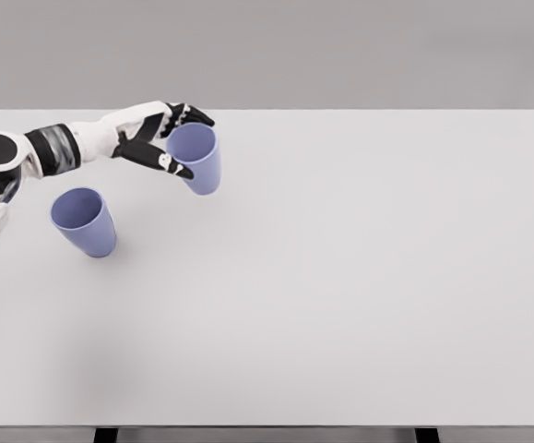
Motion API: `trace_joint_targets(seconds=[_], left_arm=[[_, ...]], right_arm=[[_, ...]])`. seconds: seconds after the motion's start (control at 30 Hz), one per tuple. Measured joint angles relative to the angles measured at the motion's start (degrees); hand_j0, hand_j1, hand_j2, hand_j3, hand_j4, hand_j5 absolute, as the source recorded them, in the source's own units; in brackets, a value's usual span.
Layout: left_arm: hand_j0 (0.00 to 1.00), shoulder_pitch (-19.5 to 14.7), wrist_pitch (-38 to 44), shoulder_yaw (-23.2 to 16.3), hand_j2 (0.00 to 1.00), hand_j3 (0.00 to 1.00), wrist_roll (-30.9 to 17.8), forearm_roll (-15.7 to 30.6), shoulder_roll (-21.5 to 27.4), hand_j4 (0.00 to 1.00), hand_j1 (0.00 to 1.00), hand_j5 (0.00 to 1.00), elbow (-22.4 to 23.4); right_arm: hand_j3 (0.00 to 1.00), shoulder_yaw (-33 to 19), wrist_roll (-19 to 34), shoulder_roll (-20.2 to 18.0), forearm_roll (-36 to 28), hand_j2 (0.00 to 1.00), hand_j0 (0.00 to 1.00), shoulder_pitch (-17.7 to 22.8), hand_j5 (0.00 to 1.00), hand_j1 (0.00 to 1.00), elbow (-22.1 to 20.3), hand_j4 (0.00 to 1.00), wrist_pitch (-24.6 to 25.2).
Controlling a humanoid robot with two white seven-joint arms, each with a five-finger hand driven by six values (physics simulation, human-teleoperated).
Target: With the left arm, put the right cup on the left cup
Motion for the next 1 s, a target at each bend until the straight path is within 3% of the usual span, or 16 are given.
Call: trace_joint_targets(seconds=[0.33, 1.0], left_arm=[[0.65, 2.1, 0.01, -0.07, 0.65, 0.65, 0.0, 5.04, 7.34, 0.65, 0.65, 0.65, -8.08], [0.66, 3.08, -0.05, 0.02, 0.66, 0.66, 0.01, 11.1, 16.78, 0.66, 0.66, 0.66, -17.73]], right_arm=[[1.0, 0.0, 0.0, 0.0, 0.0, 1.0, 1.0, 0.0, 1.0, 1.0, 0.0, 1.0, 0.0], [1.0, 0.0, 0.0, 0.0, 0.0, 1.0, 1.0, 0.0, 1.0, 1.0, 0.0, 1.0, 0.0]])
